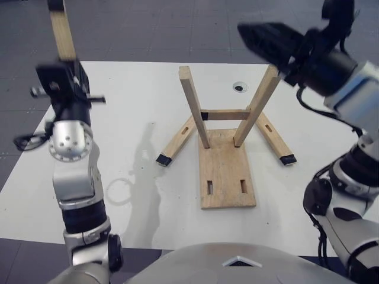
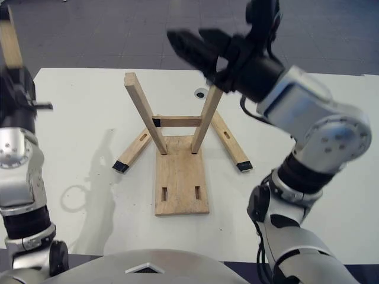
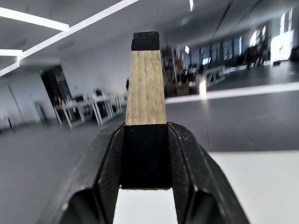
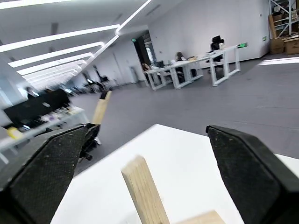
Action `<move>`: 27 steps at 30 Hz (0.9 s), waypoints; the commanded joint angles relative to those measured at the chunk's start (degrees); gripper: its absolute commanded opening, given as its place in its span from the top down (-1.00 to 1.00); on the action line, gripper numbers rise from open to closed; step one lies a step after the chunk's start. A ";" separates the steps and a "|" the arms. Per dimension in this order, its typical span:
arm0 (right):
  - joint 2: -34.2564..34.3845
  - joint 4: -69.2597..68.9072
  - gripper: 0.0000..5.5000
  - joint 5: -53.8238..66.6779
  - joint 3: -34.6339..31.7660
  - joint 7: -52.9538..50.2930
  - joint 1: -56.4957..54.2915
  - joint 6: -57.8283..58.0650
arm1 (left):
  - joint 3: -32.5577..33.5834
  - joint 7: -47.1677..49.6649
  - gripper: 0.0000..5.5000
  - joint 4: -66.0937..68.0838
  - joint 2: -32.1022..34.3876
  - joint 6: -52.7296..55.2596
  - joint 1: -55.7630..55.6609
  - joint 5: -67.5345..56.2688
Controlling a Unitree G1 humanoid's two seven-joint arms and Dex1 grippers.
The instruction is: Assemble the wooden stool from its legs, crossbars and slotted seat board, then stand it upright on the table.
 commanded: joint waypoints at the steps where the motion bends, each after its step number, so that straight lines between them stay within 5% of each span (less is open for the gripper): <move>1: 2.23 10.86 -0.71 9.83 -1.33 -9.97 -9.08 -1.04 | -7.19 -3.81 0.53 -5.87 1.54 2.65 -8.88 2.05; 10: 0.20 19.56 -0.71 22.07 2.05 -15.44 -15.36 -5.78 | -13.05 -14.93 0.53 -11.80 -1.61 6.67 -16.09 -9.61; 23: -0.92 22.01 -0.71 21.25 8.62 -9.43 -18.31 -8.42 | -21.18 -16.85 0.53 -11.23 -6.39 8.49 -16.56 -11.75; 27: -1.44 24.53 -0.46 19.82 8.67 -7.80 -19.41 -10.09 | -21.15 -16.91 0.53 -11.21 -6.30 8.56 -15.89 -11.33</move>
